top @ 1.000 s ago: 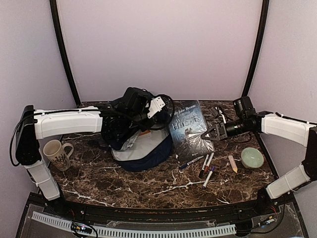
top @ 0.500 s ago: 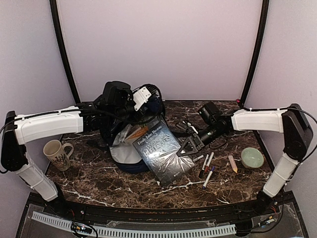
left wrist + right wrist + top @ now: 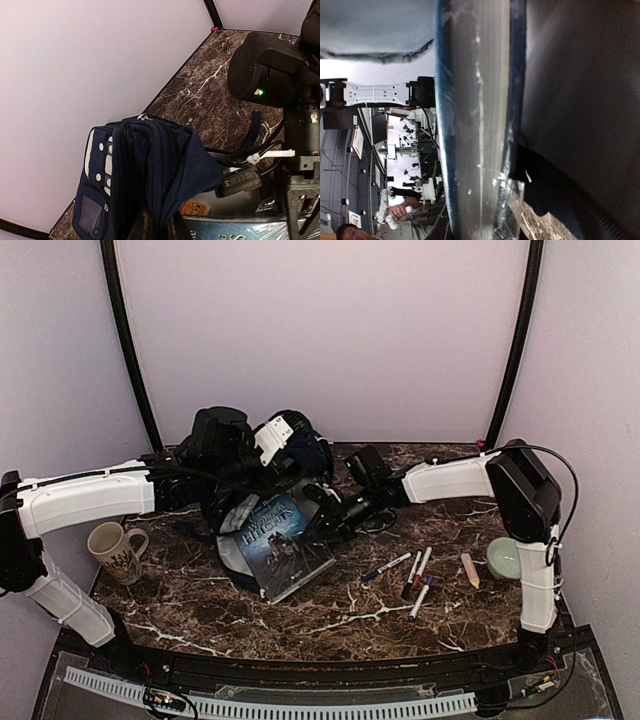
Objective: Pack the student bag
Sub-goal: Place the book in the student bag.
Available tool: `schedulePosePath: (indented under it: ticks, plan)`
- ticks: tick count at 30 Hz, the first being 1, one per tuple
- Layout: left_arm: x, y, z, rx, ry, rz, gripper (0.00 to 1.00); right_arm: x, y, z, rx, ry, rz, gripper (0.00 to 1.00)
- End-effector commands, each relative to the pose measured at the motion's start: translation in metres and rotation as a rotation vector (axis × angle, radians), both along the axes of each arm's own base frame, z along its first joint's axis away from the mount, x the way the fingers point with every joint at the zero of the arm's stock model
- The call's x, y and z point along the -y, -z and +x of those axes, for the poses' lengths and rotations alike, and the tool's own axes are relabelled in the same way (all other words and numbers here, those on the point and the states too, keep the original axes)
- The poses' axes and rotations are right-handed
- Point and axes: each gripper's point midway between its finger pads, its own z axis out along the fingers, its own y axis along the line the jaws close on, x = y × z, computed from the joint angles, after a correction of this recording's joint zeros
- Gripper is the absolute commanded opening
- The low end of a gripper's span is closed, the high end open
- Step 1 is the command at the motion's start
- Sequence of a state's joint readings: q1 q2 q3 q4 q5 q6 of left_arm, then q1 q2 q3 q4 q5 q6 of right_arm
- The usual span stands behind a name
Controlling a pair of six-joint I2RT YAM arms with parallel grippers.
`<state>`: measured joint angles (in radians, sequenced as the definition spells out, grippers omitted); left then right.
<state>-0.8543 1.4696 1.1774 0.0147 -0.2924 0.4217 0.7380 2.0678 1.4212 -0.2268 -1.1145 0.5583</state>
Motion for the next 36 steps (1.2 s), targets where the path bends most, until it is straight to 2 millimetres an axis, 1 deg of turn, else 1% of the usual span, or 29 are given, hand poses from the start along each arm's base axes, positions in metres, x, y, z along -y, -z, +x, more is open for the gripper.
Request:
schedulePosePath:
  ticks: [1,3,6,12,15,22,24,28,31,33,36]
  plan:
    - [-0.002,-0.09,-0.014,0.17,0.053,-0.247,0.0,-0.035,-0.067,0.031,0.03,0.018,0.215,0.0]
    - [-0.003,-0.09,-0.016,0.176,0.063,-0.255,0.0,-0.044,-0.071,0.036,0.007,0.025,0.249,0.0]
    - [0.0,-0.09,-0.019,0.164,0.084,-0.261,0.0,-0.051,-0.069,0.039,-0.027,0.031,0.268,0.0]
    - [0.005,-0.087,-0.023,0.149,0.12,-0.258,0.0,-0.06,-0.074,0.054,-0.002,0.054,0.275,0.0]
    - [0.006,-0.087,-0.024,0.149,0.124,-0.265,0.0,-0.065,-0.063,0.065,0.04,0.087,0.223,0.0]
    - [0.007,-0.084,-0.024,0.14,0.133,-0.261,0.0,-0.073,-0.032,0.087,0.022,0.151,0.161,0.0]
    - [0.007,-0.084,-0.025,0.14,0.134,-0.262,0.0,-0.074,-0.031,0.095,0.028,0.16,0.167,0.0]
    - [0.007,-0.084,-0.025,0.139,0.138,-0.261,0.0,-0.071,-0.036,0.113,0.067,0.192,0.183,0.0]
    - [0.008,-0.082,-0.025,0.134,0.141,-0.26,0.0,-0.069,-0.029,0.118,0.088,0.199,0.163,0.0]
    - [0.009,-0.08,-0.024,0.13,0.138,-0.256,0.0,-0.067,-0.025,0.118,0.102,0.198,0.15,0.17]
    - [0.01,-0.079,-0.025,0.122,0.146,-0.262,0.0,-0.063,-0.022,0.117,0.165,0.207,0.099,0.31]
